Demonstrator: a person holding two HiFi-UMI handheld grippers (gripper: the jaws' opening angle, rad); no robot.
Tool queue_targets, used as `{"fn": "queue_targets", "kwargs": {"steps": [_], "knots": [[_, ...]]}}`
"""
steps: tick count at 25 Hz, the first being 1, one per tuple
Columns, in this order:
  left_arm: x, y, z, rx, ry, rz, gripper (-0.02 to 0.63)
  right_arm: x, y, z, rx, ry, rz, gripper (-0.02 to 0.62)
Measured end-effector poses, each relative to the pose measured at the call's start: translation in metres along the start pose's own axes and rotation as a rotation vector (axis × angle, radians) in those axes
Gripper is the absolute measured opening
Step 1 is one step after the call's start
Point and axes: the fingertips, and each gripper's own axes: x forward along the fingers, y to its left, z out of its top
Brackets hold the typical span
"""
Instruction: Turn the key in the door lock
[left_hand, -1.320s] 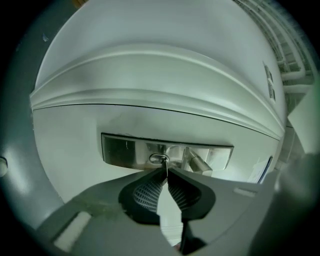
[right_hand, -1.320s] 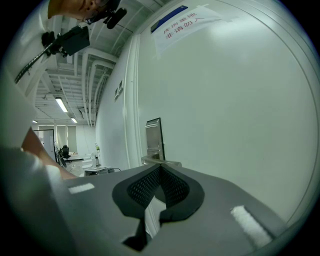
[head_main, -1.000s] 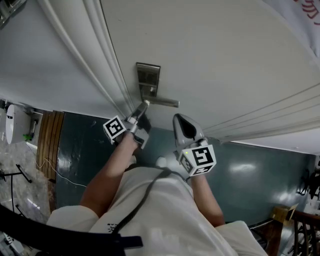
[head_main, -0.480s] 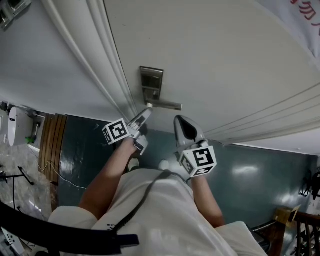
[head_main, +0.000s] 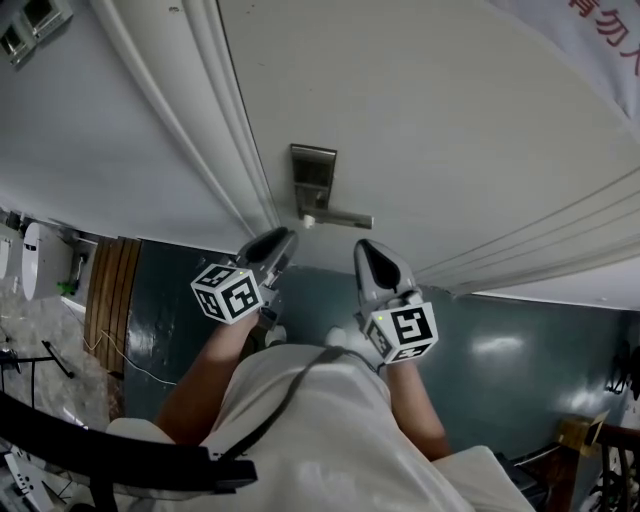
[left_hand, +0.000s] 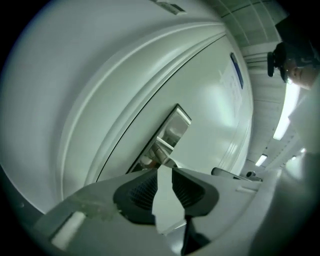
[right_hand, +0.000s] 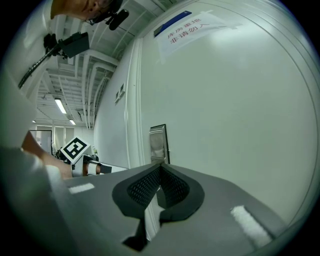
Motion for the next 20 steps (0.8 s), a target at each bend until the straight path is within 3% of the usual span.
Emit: {"fn": "queue_targets", "kwargs": {"steps": [13, 20], "knots": [[-0.021, -0.062, 0.058, 0.367, -0.075, -0.071, 0.027, -0.018, 0.015, 0.023, -0.023, -0.044, -0.035, 0.008], [-0.027, -0.083, 0.076, 0.4, -0.125, -0.121, 0.008, -0.022, 0.019, 0.028, -0.014, -0.053, -0.055, 0.008]]}}
